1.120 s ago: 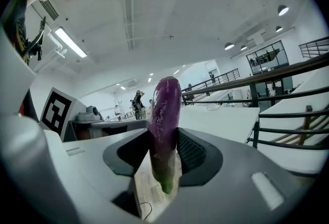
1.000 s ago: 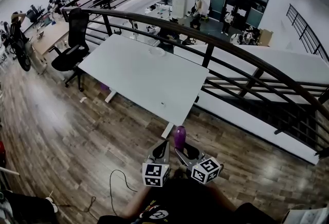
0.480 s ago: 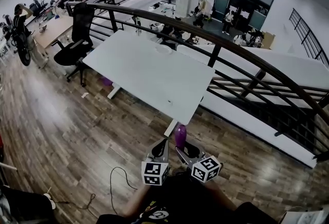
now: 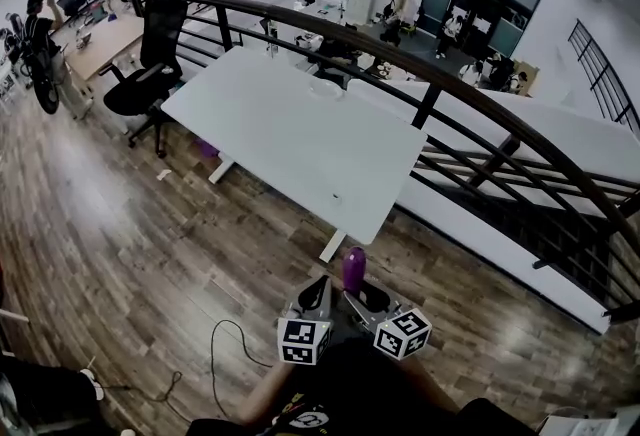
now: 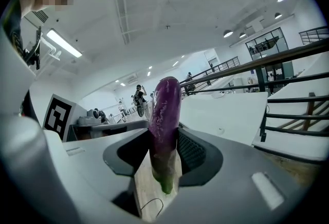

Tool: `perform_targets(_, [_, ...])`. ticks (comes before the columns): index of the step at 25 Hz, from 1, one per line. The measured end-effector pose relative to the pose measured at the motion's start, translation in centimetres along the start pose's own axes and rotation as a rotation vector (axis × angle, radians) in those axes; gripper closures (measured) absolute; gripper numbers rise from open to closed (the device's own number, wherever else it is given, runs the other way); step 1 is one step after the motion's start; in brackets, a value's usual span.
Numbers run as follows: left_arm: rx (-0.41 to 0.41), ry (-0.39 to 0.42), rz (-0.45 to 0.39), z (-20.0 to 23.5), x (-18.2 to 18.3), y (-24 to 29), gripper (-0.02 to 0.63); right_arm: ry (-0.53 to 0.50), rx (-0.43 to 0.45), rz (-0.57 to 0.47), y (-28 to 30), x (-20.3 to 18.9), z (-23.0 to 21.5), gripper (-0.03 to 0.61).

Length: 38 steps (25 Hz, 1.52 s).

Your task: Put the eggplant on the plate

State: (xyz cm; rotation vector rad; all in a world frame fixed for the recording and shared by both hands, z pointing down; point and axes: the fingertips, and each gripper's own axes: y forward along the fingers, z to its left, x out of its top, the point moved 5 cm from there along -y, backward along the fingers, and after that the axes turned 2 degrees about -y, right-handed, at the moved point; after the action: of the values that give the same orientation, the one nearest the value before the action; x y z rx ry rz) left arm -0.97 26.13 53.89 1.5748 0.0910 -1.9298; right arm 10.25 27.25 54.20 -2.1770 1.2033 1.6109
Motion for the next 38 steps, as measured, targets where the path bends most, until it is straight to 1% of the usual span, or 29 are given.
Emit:
perform_targets(5, [-0.006, 0.010, 0.009, 2.4, 1.9, 4.0, 0.609, -0.003, 0.011, -0.005, 3.8, 2.2, -2.6, 0.407])
perform_targets(10, [-0.016, 0.041, -0.001, 3.8, 5.5, 9.1, 0.609, -0.006, 0.022, -0.058, 7.1, 6.6, -6.3, 0.407])
perform_targets(13, [0.002, 0.052, -0.014, 4.8, 7.4, 11.5, 0.609, -0.014, 0.042, -0.081, 9.0, 8.7, -8.0, 0.407])
perform_targets(18, [0.056, 0.062, -0.017, 7.2, 8.5, 14.4, 0.609, -0.021, 0.082, -0.062, 11.4, 9.4, -9.5, 0.407])
perform_targets(20, [0.069, 0.067, -0.010, 8.0, 9.0, 15.7, 0.609, -0.014, 0.075, -0.052, 12.2, 9.7, -10.6, 0.407])
perform_targets(24, [0.065, 0.050, 0.008, 10.0, 9.6, 17.7, 0.609, 0.007, 0.055, -0.038, 14.3, 10.4, -12.5, 0.407])
perform_targets(31, [0.019, 0.059, 0.035, 15.7, 11.4, 23.8, 0.609, 0.020, 0.006, -0.031, 21.1, 12.8, -16.2, 0.407])
perform_targets(38, [-0.090, 0.081, 0.070, 22.5, 16.4, 31.1, 0.609, 0.015, -0.092, -0.026, 29.6, 17.8, -19.7, 0.407])
